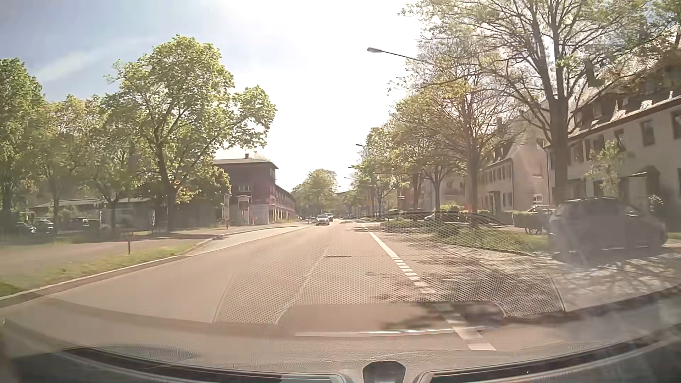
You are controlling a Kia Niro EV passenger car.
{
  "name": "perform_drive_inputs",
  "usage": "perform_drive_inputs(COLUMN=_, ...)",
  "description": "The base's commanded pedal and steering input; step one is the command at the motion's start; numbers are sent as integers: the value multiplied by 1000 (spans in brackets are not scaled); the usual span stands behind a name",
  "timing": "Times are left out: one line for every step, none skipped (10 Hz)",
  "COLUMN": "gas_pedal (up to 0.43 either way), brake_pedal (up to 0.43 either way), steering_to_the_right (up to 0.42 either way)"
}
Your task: Follow the waypoints while adhering to traffic rules and regulations
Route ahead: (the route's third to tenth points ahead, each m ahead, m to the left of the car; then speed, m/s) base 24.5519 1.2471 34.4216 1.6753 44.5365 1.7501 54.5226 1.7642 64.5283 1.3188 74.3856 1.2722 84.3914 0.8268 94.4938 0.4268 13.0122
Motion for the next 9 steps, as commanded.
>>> perform_drive_inputs(gas_pedal=79, brake_pedal=0, steering_to_the_right=4)
perform_drive_inputs(gas_pedal=79, brake_pedal=0, steering_to_the_right=4)
perform_drive_inputs(gas_pedal=79, brake_pedal=0, steering_to_the_right=3)
perform_drive_inputs(gas_pedal=79, brake_pedal=0, steering_to_the_right=1)
perform_drive_inputs(gas_pedal=79, brake_pedal=0, steering_to_the_right=-2)
perform_drive_inputs(gas_pedal=79, brake_pedal=0, steering_to_the_right=-3)
perform_drive_inputs(gas_pedal=79, brake_pedal=0, steering_to_the_right=-3)
perform_drive_inputs(gas_pedal=79, brake_pedal=0, steering_to_the_right=-3)
perform_drive_inputs(gas_pedal=79, brake_pedal=0, steering_to_the_right=-3)
